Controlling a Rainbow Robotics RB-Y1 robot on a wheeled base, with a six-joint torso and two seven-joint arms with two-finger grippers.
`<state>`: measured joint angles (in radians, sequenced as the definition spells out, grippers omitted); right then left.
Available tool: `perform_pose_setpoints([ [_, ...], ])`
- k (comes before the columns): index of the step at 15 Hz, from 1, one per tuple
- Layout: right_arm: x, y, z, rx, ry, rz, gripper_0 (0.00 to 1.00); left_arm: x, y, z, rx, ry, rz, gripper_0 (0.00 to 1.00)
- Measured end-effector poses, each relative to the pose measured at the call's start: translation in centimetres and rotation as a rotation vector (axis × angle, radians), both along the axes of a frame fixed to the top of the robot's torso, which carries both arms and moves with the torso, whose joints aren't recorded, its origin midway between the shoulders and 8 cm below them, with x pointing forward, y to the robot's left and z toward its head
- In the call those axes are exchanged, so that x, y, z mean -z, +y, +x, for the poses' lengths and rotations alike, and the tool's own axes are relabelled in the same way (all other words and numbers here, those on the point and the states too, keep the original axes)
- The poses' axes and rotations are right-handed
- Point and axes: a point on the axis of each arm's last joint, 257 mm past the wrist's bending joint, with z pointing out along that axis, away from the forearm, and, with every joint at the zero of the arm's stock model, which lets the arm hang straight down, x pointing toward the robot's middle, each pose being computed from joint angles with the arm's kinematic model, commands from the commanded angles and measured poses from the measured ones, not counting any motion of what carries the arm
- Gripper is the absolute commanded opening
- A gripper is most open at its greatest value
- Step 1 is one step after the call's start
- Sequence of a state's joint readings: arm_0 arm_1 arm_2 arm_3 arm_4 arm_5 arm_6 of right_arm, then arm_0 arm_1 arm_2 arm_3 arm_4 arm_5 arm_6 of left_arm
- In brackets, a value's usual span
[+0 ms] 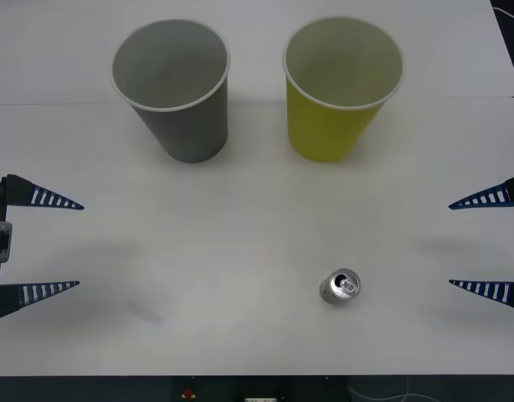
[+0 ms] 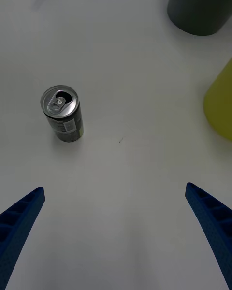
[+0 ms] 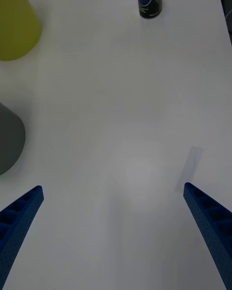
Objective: Put the can into the green bin and the plastic bottle into the gray bin
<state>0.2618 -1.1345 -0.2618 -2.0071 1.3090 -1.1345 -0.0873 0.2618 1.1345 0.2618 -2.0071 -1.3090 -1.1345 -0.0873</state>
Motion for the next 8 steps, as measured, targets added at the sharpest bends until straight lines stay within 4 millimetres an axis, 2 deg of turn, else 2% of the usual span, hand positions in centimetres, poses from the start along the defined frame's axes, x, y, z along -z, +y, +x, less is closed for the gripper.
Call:
perform_pose_setpoints([
  [8, -1.1, 0.5, 0.0, 0.021, -0.001, 0.076, 1.0, 0.0, 0.0, 0.0, 0.0, 0.0, 0.0, 1.0],
])
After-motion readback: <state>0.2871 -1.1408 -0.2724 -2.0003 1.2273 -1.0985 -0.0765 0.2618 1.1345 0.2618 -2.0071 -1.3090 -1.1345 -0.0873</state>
